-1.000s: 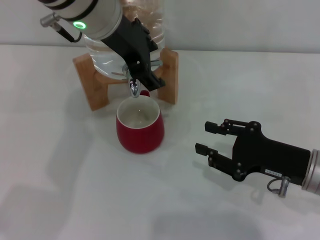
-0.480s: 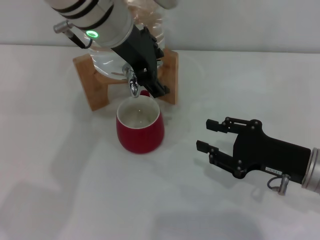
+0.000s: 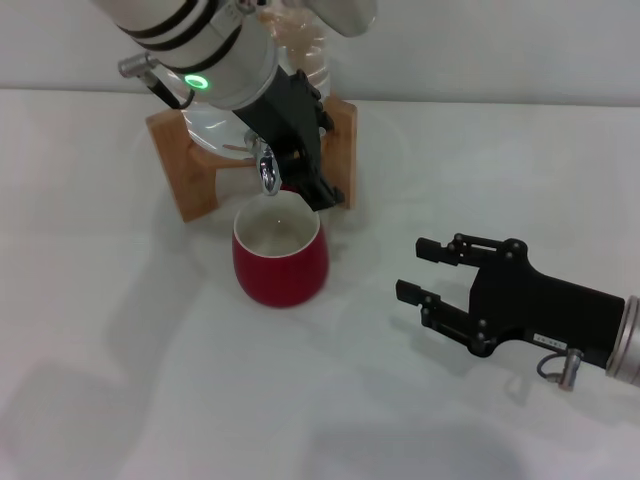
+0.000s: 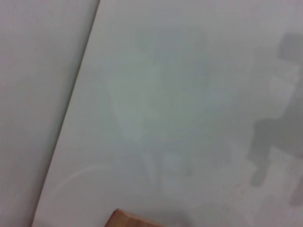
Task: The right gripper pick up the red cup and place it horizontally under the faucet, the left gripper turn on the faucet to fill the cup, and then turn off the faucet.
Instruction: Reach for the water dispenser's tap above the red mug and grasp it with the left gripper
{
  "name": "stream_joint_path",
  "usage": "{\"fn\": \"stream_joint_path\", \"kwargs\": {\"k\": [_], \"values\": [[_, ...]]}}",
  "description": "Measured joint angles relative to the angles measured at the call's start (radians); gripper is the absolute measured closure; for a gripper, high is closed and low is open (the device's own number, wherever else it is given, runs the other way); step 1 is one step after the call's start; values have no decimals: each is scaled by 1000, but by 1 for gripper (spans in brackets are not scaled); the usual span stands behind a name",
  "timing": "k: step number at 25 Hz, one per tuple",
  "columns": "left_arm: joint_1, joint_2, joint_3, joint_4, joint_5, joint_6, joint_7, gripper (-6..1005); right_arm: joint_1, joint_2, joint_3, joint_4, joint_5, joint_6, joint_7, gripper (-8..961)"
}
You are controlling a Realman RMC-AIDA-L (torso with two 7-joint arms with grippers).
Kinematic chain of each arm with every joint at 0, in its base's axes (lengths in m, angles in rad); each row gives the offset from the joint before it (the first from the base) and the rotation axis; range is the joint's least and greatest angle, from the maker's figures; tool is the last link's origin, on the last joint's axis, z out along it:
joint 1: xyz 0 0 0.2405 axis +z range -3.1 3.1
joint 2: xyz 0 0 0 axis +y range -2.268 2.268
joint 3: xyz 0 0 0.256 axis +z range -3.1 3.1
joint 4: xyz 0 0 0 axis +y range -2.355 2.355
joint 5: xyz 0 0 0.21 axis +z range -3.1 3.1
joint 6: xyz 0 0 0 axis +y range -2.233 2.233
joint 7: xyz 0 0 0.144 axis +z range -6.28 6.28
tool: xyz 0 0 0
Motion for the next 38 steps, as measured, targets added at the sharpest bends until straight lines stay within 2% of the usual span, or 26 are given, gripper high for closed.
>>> {"fn": "stream_joint_path", "kwargs": {"k": [5, 12, 31, 38], "values": [[-1, 0, 4, 4, -12, -11, -9, 112, -6, 0, 0, 0, 0, 2, 0, 485], [-1, -1, 52, 15, -22, -38, -39, 112, -6, -3, 0, 0, 0, 11, 0, 485], [35, -3, 133, 134, -16, -87, -111, 112, -6, -8, 1, -13, 0, 41, 0, 485], [48, -3, 135, 169, -18, -76, -112, 112, -9, -8, 1, -19, 0, 49, 0, 485]]}}
